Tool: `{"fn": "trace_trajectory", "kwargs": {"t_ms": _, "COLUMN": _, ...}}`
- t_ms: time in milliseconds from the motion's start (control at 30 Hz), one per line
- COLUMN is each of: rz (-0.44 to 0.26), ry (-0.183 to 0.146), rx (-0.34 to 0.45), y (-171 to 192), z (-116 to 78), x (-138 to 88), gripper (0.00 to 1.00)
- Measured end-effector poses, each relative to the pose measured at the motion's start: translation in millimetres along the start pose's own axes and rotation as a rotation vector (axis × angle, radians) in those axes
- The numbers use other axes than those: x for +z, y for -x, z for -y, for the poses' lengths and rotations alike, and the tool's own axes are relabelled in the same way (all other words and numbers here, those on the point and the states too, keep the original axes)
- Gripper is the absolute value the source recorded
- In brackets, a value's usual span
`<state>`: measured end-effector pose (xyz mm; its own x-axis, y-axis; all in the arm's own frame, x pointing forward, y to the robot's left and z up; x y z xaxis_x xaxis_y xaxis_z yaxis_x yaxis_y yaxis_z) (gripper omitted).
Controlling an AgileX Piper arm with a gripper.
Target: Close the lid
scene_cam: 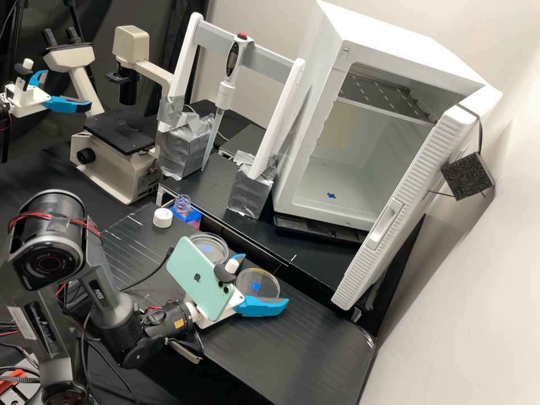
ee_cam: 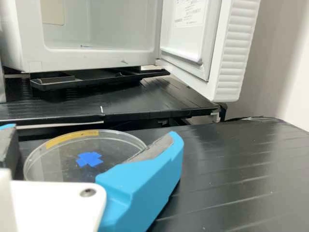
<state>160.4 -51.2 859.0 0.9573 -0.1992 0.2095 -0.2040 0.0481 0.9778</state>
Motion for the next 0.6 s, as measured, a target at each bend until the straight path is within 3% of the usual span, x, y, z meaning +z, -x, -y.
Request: {"fn": "trace_trajectory", "kwargs": {"t_ms": 600, "rz": -0.011, "ry": -0.007, "rx": 0.007, "y": -0.8, "z": 0.3, "x": 0.0, "gripper": 0.0}}
